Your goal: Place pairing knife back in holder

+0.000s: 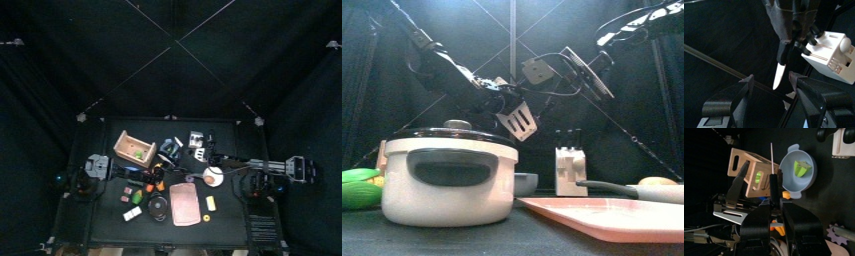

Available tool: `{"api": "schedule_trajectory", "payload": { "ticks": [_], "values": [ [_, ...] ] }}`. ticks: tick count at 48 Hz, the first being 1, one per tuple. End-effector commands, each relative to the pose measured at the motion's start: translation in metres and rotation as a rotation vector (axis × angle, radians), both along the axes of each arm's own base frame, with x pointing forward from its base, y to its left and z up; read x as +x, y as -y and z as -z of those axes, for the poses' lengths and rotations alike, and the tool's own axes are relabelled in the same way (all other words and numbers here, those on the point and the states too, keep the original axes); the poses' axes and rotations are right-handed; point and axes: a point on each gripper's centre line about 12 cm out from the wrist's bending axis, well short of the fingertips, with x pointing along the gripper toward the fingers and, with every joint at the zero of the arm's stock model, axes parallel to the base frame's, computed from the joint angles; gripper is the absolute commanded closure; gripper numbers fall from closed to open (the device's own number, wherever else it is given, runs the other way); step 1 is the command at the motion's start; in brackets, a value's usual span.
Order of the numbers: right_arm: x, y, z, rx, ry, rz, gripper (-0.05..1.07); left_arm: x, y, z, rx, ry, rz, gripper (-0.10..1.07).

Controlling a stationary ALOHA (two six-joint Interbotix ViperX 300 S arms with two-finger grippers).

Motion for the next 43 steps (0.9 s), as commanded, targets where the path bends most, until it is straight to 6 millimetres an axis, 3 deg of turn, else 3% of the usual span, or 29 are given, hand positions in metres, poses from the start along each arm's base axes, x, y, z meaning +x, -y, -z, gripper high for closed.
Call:
{"api": "schedule_trajectory", "payload": {
  "ticks": [1,13,21,29,43],
  "values": [
    [-0.004,-0.001,-0.014,-0.026,0.035,-0.01,0.63,-0.006,-0.002,-0.024,-0.04,0.105,-0.014,0.05],
    [-0.028,-0.012,-0.018,-0.072,0.028,-0.02,0.63,-0.043,0.013,-0.05,-0.192,0.362,0.085,0.05],
    [-0.046,-0.021,-0.025,-0.088,-0.008,0.021,0.63,-0.061,0.031,-0.055,-0.243,0.416,0.158,0.05],
    [-0.058,-0.028,-0.03,-0.098,-0.074,0.082,0.63,-0.067,0.046,-0.061,-0.281,0.451,0.192,0.05],
    [-0.062,-0.042,-0.025,-0.07,-0.115,0.059,0.63,-0.078,0.052,-0.063,-0.377,0.541,0.191,0.05]
  ]
}}
